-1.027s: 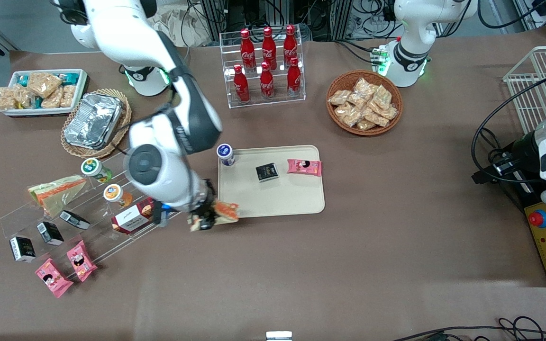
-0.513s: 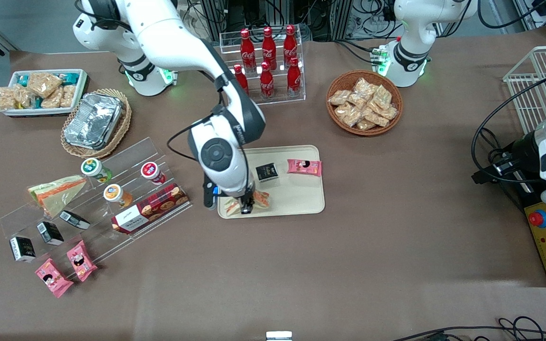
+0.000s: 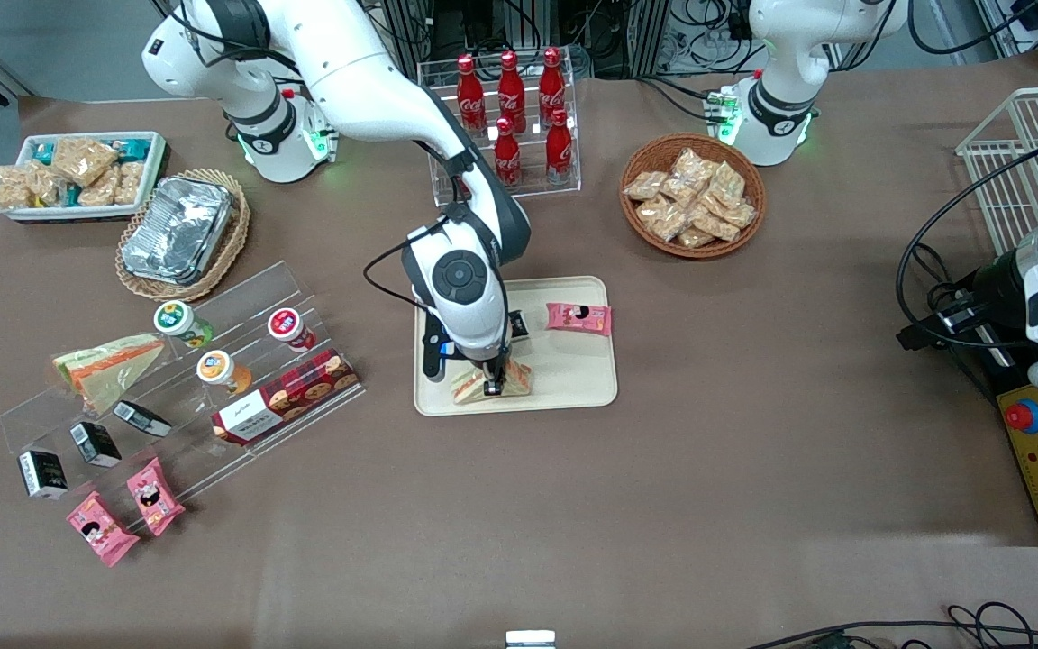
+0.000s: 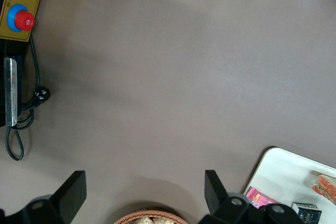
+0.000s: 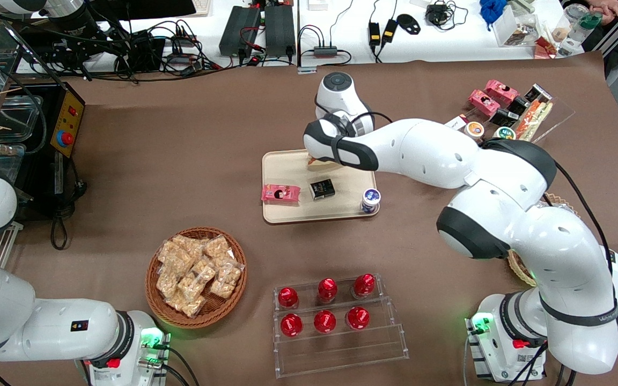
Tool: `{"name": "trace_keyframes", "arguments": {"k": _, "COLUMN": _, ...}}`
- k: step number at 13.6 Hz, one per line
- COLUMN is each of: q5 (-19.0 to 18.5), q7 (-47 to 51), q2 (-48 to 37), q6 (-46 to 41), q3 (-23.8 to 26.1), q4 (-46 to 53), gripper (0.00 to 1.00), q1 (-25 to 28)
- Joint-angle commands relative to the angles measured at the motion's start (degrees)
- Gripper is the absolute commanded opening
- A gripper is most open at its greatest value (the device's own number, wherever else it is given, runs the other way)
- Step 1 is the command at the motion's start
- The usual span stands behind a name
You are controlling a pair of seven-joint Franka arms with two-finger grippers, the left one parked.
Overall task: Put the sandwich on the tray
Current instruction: 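Lower the sandwich onto the tray and open the right gripper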
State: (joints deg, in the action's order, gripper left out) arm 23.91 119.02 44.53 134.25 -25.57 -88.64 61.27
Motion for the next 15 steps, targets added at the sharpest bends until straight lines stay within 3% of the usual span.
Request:
{"name": "trace_keyframes", "arguments": {"k": 1, "q5": 1.5, "q7": 2.6, "q2": 2.5, "q6": 3.6, "q3": -0.8, "q4": 0.6, "gripper": 0.00, "q1": 1.1}}
{"name": "trace_keyframes", "arguments": {"k": 3, "q5": 1.4, "q7": 3.5, "q2": 3.3, "q6": 4.7, "q3": -0.8, "q4": 0.6, "gripper": 0.00, "q1": 2.2}}
{"name": "trace_keyframes", "arguments": {"k": 6, "q5": 1.3, "q7": 4.3, "q2": 3.2, "q6": 4.7, "q3": -0.8, "q4": 0.8, "gripper": 0.60, "q1": 2.2}}
{"name": "trace_keyframes", "arguments": {"k": 7, "q5": 1.2, "q7": 4.4, "q2": 3.0, "q6": 4.7, "q3": -0.8, "q4": 0.9, "gripper": 0.87, "q1": 2.2}}
{"name": "trace_keyframes", "arguments": {"k": 8, "q5": 1.1, "q7": 4.4, "q2": 2.8, "q6": 4.6, "q3": -0.9, "q4": 1.1, "gripper": 0.98, "q1": 2.2}}
{"name": "trace_keyframes", "arguments": {"k": 12, "q5": 0.7, "q7": 3.9, "q2": 0.7, "q6": 2.2, "q3": -1.2, "q4": 1.8, "gripper": 0.98, "q1": 2.1}}
{"name": "trace_keyframes", "arguments": {"k": 15, "q5": 0.5, "q7": 3.1, "q2": -1.8, "q6": -5.1, "q3": -1.4, "q4": 3.4, "gripper": 0.98, "q1": 1.5}}
